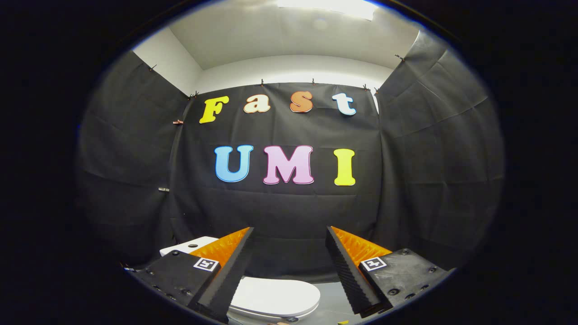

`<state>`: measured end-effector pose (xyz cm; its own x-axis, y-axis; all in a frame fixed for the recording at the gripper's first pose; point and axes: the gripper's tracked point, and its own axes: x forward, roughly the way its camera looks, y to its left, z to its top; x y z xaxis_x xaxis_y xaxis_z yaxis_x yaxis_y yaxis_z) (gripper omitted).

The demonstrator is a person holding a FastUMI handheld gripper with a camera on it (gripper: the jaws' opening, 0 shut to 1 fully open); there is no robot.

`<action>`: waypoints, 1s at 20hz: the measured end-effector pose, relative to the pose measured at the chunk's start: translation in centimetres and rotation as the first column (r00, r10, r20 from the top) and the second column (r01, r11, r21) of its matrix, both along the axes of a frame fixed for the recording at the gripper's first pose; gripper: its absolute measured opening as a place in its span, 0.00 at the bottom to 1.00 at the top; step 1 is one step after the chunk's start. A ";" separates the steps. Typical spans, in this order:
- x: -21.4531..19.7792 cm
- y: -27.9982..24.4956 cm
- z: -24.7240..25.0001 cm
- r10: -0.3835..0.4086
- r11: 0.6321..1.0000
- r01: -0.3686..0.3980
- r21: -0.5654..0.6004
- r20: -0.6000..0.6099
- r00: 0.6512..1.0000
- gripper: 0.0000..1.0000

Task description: Open the toilet lid.

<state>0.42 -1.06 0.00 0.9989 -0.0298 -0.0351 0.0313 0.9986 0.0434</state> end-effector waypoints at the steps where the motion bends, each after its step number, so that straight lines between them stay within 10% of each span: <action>1: 0.0 -0.1 -0.1 -0.002 1.000 0.002 0.008 -0.003 1.000 0.98; 20: 3.6 -7.8 -15.2 -0.172 0.947 0.241 0.211 -0.298 0.939 0.99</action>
<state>3.98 -8.82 -15.23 0.9221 -0.1905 -0.3367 0.2803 0.9289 0.2422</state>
